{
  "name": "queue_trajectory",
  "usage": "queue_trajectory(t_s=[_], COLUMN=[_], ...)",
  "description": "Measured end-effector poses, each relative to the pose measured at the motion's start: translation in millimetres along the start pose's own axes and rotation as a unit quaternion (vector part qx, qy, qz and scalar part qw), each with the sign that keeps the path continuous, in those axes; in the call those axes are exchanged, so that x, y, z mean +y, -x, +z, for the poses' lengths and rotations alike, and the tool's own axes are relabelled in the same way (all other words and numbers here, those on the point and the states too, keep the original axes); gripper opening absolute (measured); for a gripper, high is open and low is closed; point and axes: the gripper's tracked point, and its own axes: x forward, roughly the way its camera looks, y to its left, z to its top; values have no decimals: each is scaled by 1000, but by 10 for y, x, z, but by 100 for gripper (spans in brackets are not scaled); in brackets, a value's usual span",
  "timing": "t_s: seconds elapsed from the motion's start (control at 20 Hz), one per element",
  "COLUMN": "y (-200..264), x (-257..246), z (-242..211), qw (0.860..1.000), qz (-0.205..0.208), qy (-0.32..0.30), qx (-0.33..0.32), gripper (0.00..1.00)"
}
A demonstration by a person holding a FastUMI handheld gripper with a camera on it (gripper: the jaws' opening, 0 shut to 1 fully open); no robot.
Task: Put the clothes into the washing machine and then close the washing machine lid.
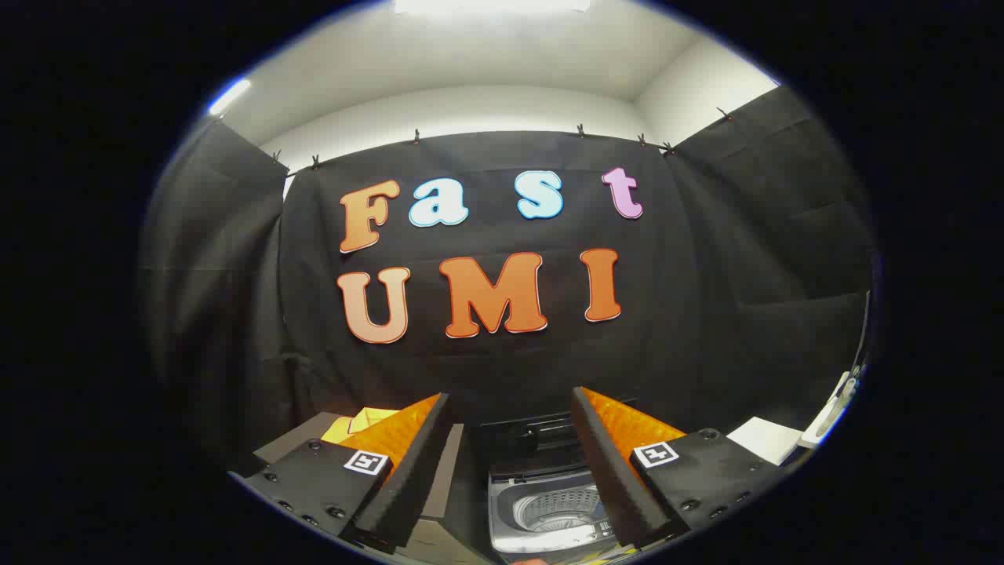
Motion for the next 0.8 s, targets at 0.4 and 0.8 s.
queue_trajectory(t_s=[0.4,0.8], y=[46,127], x=[49,-115], z=[45,-35], qw=[997,996], qz=[-59,-84], qy=[42,9], qx=[-11,-6], gripper=[97,96])
